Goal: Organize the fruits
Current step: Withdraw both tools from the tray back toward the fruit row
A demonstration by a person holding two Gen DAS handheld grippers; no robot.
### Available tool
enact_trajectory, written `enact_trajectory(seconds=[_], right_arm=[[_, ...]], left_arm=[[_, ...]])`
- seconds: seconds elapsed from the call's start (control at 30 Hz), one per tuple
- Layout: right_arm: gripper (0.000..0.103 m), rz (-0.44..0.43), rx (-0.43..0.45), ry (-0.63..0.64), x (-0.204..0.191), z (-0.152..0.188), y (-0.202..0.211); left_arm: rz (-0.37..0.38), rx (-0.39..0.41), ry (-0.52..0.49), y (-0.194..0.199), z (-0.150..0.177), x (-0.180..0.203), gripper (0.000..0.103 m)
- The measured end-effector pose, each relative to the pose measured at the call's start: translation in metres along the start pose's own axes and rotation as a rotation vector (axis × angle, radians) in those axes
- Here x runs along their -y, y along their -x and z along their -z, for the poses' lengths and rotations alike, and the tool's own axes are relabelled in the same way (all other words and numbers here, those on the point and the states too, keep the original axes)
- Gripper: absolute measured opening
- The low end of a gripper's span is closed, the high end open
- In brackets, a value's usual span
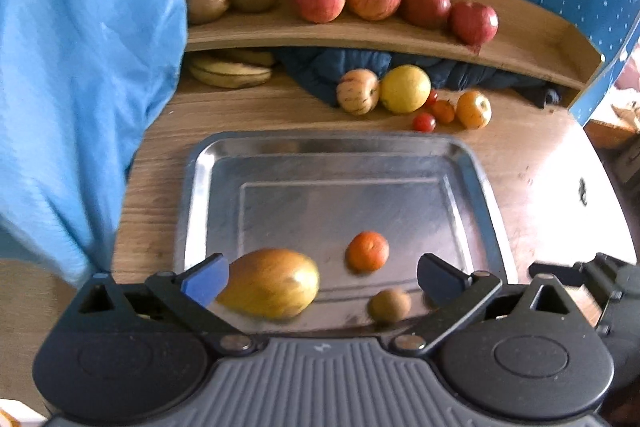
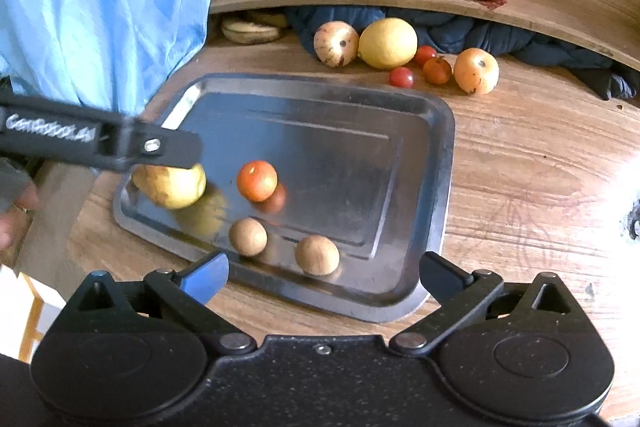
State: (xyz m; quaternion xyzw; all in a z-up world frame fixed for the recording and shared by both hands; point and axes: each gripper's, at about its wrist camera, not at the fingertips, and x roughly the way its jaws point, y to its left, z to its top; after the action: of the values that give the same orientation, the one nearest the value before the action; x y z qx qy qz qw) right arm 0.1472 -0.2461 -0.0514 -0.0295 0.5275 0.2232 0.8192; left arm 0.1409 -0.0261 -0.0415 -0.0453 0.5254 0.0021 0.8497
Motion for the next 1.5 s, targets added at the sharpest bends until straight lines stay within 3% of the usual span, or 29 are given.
enact_trajectory(seconds=[0.27, 0.5, 0.8, 1.23, 1.5], right_arm=[[0.102, -0.001, -0.081, 0.03, 0.002, 0.008, -0.004], [0.102, 0.015, -0.144, 0.035, 0.005, 0.017, -0.01], [0.102, 0.029, -0.152, -0.024, 0.015, 0.026, -0.007], [0.102, 0.04, -0.106, -0.028, 0.009, 0.012, -0.008], [0.102, 0.029, 0.01, -0.1, 0.018, -0.009, -0.001]], left_arm=[[-0.053, -0.146, -0.119, -0.003, 0.032, -0.007, 0.102], [-0.139, -0.273, -0.121, -0.02, 0.054, -0.008, 0.102], [-0.18, -0.269, -0.12, -0.014, 0.054, -0.008, 0.102], [-0.23, -0.242, -0.109, -0.008, 0.031, -0.028, 0.102], [-0.228, -0.201, -0.1, -0.011, 0.0, -0.036, 0.102]])
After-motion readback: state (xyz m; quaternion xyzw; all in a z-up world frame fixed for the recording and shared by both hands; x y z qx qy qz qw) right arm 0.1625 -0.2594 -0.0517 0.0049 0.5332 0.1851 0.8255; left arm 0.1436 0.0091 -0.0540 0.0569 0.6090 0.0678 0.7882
